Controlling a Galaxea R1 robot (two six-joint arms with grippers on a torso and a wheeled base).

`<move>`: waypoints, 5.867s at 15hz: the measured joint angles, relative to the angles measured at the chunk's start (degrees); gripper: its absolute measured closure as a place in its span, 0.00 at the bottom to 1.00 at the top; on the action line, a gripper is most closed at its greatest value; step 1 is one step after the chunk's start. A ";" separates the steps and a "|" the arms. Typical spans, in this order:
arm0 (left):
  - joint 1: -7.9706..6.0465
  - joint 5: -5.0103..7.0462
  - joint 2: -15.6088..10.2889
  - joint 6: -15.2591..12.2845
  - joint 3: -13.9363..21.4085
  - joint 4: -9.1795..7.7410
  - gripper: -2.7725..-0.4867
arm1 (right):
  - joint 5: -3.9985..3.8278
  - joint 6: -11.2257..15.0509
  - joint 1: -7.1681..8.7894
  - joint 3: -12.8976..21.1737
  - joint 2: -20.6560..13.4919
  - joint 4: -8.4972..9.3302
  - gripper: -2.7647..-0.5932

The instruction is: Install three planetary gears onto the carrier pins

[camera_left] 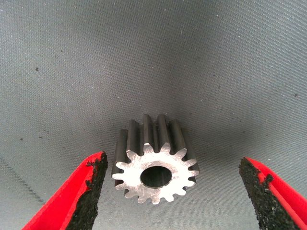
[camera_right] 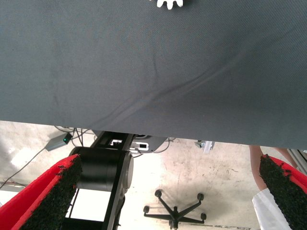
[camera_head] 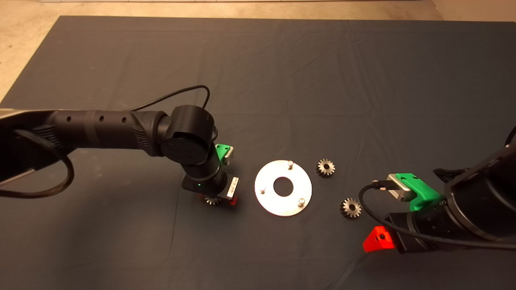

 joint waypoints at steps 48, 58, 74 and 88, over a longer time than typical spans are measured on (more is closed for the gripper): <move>1.27 0.04 -0.43 -0.85 -1.63 0.55 0.79 | 0.00 0.00 0.00 0.00 0.00 0.02 0.01; -1.49 0.07 0.54 -6.60 -1.74 -4.94 0.79 | 0.00 0.00 0.00 0.00 0.00 0.02 0.01; -4.94 0.09 11.50 -8.87 -4.16 -8.05 0.79 | 0.00 0.00 0.00 0.00 -0.17 0.02 0.01; -4.94 0.07 15.14 -7.57 -8.82 -8.00 0.79 | 0.00 0.00 0.00 0.00 -0.34 0.05 0.01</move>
